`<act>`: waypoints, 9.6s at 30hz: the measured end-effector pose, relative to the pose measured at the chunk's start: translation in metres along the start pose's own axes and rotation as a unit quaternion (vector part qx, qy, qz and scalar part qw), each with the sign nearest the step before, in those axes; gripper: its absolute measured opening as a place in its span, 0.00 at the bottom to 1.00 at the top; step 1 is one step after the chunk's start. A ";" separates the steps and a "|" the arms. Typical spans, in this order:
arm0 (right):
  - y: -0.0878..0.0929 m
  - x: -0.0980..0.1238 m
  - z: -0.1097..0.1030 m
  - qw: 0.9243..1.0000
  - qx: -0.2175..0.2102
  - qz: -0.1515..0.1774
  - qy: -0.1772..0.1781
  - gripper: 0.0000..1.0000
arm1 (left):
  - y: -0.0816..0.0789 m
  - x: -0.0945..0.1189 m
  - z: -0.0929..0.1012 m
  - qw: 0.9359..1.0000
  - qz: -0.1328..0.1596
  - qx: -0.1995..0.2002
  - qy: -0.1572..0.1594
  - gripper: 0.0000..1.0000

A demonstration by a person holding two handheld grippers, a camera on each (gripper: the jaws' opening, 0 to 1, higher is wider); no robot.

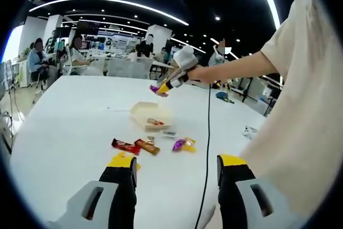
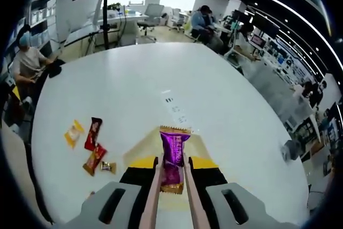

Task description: Place the target food into the container with the food tongs after gripping and lifting it, then release it inside without dropping or visibly crushing the food.

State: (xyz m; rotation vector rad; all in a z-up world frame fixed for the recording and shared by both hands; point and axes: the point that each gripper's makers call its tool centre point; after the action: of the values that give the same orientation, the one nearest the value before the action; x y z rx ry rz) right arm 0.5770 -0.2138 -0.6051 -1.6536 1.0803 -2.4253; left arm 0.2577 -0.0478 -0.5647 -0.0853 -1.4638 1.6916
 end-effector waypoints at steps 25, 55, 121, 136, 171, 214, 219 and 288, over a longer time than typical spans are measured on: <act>0.014 0.010 -0.005 1.000 -0.020 0.004 0.001 0.22 | -0.005 -0.004 0.000 1.000 0.000 -0.009 0.005 0.59; 0.029 0.035 -0.042 0.999 -0.041 0.010 -0.012 0.23 | -0.008 0.000 0.013 0.999 0.006 -0.031 0.024 0.61; 0.122 0.021 -0.139 0.991 0.065 -0.082 -0.086 0.24 | 0.014 -0.001 0.027 0.999 -0.011 -0.028 0.026 0.64; 0.136 0.009 -0.156 0.977 0.145 -0.114 -0.107 0.24 | 0.014 -0.001 0.025 0.999 -0.013 -0.023 0.025 0.63; 0.148 -0.014 -0.164 0.948 0.248 -0.151 -0.133 0.25 | 0.021 0.002 0.018 1.000 -0.024 -0.005 0.011 0.61; 0.158 -0.028 -0.167 0.941 0.239 -0.169 -0.168 0.26 | 0.019 0.004 0.016 1.000 -0.019 0.004 0.005 0.62; 0.159 -0.029 -0.167 0.944 0.225 -0.169 -0.170 0.27 | 0.019 0.004 0.015 1.000 -0.018 0.007 0.002 0.64; 0.145 -0.019 -0.157 0.977 0.113 -0.124 -0.134 0.21 | 0.018 0.001 0.019 1.000 -0.026 -0.003 0.009 0.64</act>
State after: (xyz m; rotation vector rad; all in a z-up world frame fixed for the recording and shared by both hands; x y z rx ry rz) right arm 0.4049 -0.2338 -0.7311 -2.0579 0.5694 -2.2580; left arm 0.2364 -0.0611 -0.5735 -0.0654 -1.4466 1.6407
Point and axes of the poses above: the point that each gripper's makers call its tool centre point, and the gripper's own axes: x roughly backward along the fingers, z roughly to its right, y roughly out of its underside, and after that the axes turned 6 degrees about -z, right-handed
